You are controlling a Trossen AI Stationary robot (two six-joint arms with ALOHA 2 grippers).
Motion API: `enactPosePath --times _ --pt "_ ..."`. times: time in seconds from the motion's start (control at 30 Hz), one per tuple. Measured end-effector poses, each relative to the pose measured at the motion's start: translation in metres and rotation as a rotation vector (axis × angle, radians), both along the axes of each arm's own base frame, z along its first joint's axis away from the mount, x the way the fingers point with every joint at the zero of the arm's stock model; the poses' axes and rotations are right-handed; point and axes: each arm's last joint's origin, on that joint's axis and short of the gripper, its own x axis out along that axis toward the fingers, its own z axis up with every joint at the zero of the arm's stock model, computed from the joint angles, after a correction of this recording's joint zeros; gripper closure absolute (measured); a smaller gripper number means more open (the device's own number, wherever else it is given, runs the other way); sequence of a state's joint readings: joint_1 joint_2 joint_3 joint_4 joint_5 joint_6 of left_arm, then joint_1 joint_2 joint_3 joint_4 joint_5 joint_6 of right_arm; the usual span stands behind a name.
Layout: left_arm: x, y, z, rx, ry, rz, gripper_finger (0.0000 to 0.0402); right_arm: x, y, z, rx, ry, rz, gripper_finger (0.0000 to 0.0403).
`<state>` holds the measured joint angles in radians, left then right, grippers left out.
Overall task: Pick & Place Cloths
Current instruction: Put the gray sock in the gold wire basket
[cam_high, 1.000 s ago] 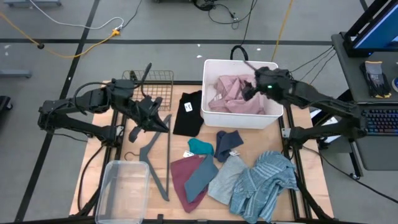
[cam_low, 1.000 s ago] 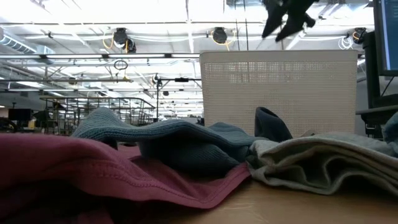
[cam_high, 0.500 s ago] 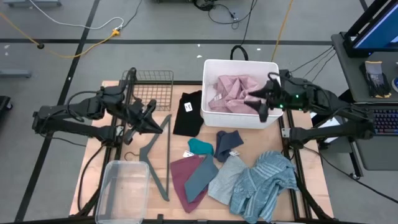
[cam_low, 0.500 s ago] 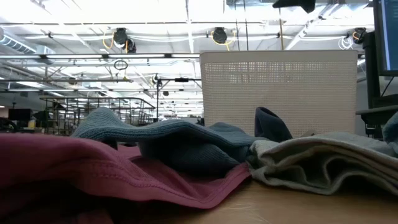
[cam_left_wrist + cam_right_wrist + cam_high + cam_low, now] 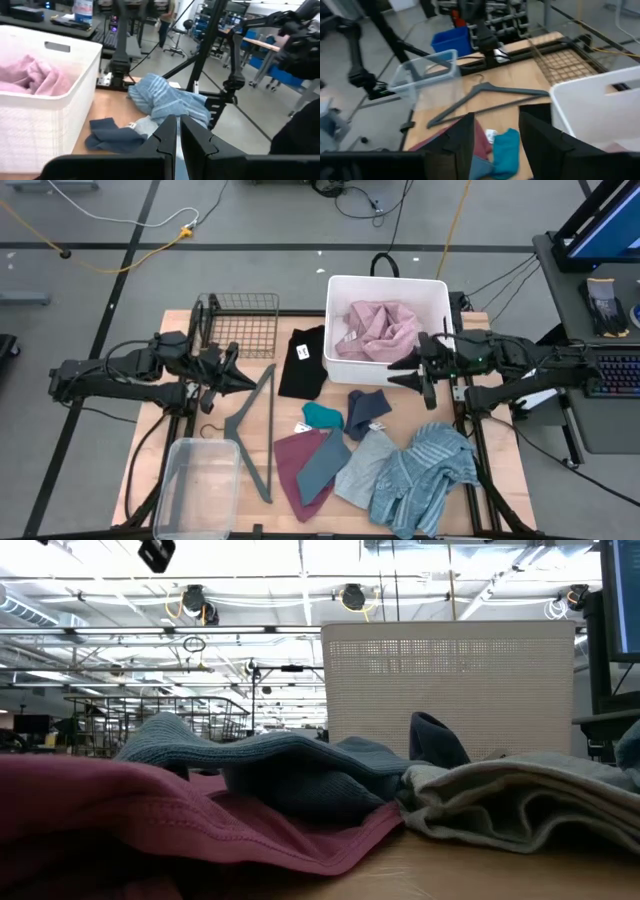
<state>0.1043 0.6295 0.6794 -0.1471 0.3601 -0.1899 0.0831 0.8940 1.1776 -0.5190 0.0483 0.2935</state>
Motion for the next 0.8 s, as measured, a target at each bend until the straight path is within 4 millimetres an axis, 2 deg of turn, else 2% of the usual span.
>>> enactPosePath --times 0.37,0.53,0.8 --pt "-0.007 0.0 -0.028 0.007 -0.036 0.01 0.038 -0.004 0.026 0.0 -0.031 -0.005 0.161 0.0344" --pt "-0.005 0.002 -0.036 -0.055 0.001 0.095 0.038 -0.007 0.032 -0.005 -0.086 0.04 0.215 0.0392" --pt "-0.005 0.004 -0.036 -0.062 -0.001 0.185 0.038 -0.008 0.034 -0.007 -0.125 0.06 0.241 0.0399"
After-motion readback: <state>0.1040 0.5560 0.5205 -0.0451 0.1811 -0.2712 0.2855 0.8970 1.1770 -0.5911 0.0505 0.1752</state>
